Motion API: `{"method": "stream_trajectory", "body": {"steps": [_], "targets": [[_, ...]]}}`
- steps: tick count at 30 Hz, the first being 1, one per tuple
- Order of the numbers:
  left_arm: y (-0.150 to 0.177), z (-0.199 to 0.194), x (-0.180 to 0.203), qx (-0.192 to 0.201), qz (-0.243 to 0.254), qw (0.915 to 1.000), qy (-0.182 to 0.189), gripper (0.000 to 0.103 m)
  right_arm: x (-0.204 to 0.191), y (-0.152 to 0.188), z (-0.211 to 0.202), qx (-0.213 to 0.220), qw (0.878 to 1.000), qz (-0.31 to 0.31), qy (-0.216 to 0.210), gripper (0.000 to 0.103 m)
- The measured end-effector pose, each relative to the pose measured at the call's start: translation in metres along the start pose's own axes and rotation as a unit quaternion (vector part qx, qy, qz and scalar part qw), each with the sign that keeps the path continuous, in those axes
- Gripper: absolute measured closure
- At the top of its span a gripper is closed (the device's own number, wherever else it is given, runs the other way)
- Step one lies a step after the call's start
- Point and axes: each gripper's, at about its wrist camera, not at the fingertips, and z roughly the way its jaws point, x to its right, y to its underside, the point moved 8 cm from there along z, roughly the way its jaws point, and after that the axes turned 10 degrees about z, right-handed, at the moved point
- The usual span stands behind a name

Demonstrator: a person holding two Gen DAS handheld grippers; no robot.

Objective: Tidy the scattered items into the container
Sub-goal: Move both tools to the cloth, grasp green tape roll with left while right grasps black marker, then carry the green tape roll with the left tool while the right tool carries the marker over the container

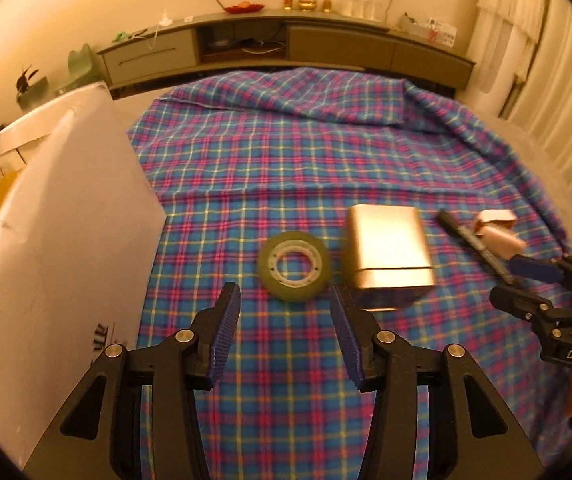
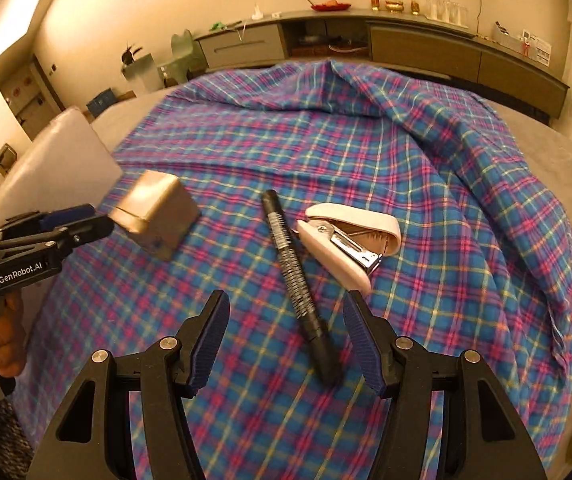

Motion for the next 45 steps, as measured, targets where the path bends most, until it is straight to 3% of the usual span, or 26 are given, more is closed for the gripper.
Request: {"method": "stream_trajectory", "body": {"steps": [4, 5, 7, 11, 13, 22, 35, 45], "targets": [[-0.002, 0.018, -0.001, -0.002, 0.006, 1.0000, -0.007, 0.050, -0.003, -0.005, 0.012, 0.009, 0.999, -0.044, 0.021, 0.047], [-0.003, 0.021, -0.001, -0.001, 0.007, 1.0000, -0.007, 0.048, -0.004, -0.006, 0.012, 0.011, 0.998, -0.053, 0.029, 0.052], [-0.006, 0.026, -0.001, 0.006, 0.010, 0.9999, -0.008, 0.046, -0.003, -0.006, 0.013, 0.014, 0.997, -0.066, 0.044, 0.072], [-0.011, 0.029, -0.004, 0.020, 0.006, 0.9998, 0.000, 0.048, 0.008, -0.004, 0.011, 0.016, 0.998, -0.050, 0.041, 0.088], [-0.013, 0.029, -0.005, 0.023, 0.004, 0.9997, 0.003, 0.054, 0.010, -0.002, 0.010, 0.011, 0.999, -0.035, 0.031, 0.088], [-0.012, 0.013, -0.005, 0.021, -0.018, 0.9995, 0.017, 0.055, 0.003, 0.012, -0.020, 0.013, 0.999, 0.016, -0.026, 0.088], [0.003, -0.060, 0.018, 0.065, 0.029, 0.9959, 0.057, 0.055, -0.032, 0.026, -0.062, 0.043, 0.994, 0.063, -0.080, 0.088], [0.023, -0.111, -0.003, 0.098, 0.028, 0.9913, 0.083, 0.055, -0.068, 0.049, -0.078, 0.063, 0.986, 0.102, -0.117, 0.088]]}}
